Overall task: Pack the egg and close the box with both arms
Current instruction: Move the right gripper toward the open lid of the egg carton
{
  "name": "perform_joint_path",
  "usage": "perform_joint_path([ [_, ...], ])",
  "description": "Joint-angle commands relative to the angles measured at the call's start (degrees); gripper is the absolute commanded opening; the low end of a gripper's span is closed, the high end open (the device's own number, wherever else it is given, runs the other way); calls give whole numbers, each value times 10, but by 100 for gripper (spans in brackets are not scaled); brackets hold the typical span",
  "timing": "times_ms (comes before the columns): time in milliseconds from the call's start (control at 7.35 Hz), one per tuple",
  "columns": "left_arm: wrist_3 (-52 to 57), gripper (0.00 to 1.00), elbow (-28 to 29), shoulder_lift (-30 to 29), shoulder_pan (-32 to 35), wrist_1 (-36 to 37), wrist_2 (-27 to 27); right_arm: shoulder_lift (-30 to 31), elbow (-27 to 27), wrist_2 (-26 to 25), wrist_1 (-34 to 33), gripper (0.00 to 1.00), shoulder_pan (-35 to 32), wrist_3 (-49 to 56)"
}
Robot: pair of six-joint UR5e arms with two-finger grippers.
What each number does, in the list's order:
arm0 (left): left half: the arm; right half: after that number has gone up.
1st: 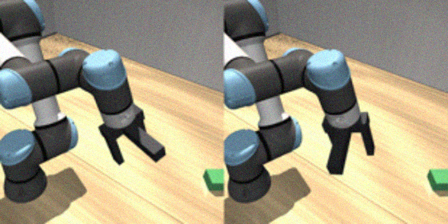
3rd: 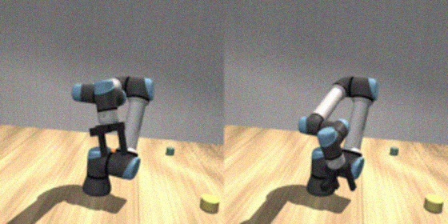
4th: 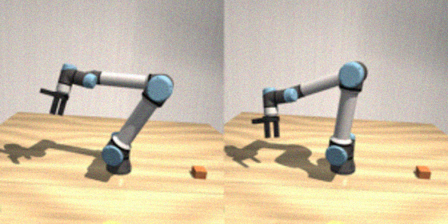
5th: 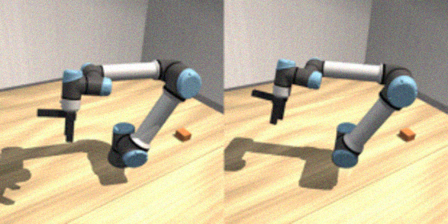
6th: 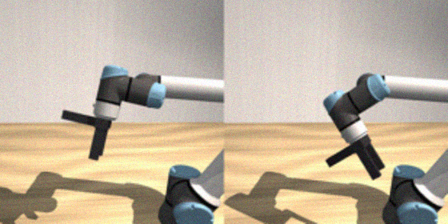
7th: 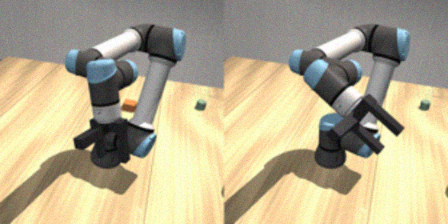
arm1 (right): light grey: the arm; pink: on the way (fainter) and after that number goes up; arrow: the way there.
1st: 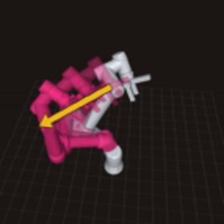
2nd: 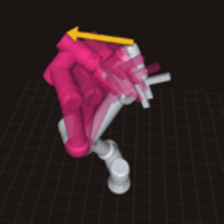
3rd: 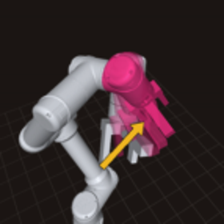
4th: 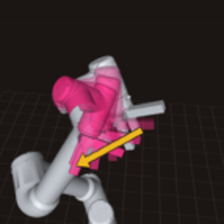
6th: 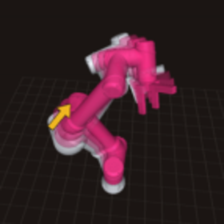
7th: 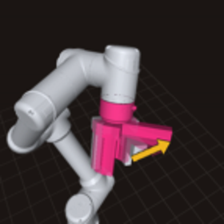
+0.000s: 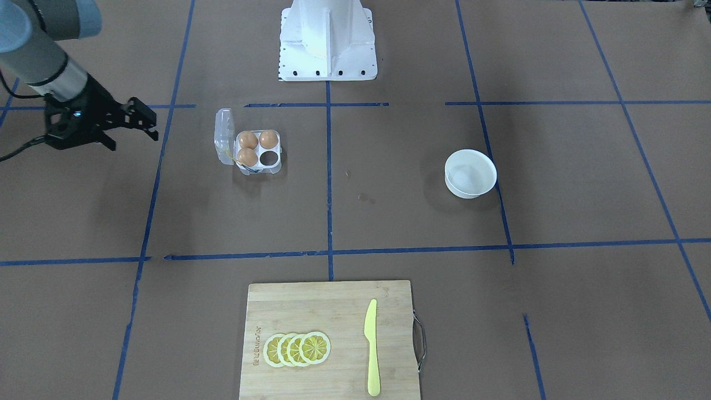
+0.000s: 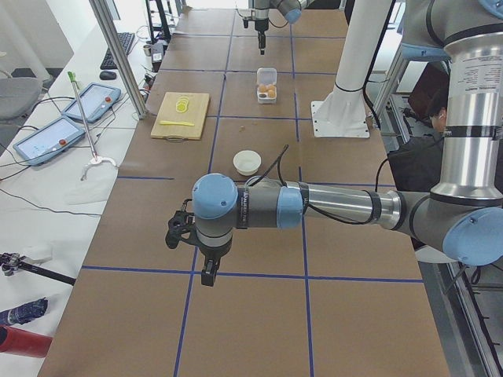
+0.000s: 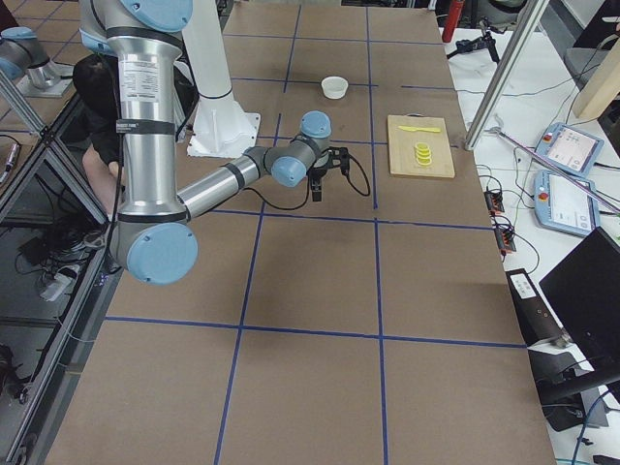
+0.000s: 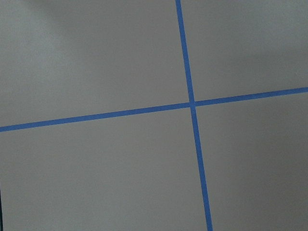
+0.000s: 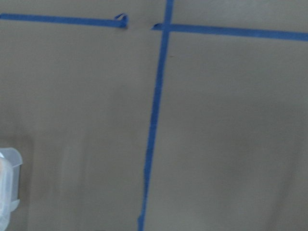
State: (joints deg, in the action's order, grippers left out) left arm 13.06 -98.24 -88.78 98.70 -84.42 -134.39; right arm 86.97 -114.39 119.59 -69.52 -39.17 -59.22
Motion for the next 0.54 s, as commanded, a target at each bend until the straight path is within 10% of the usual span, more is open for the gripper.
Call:
perform_joint_path([
  [0, 0, 100, -1, -2, -1, 0, 0, -100, 14, -58, 0, 100, 70, -122],
  [408, 1, 100, -1, -4, -1, 0, 0, -131, 10, -57, 0, 100, 68, -143],
])
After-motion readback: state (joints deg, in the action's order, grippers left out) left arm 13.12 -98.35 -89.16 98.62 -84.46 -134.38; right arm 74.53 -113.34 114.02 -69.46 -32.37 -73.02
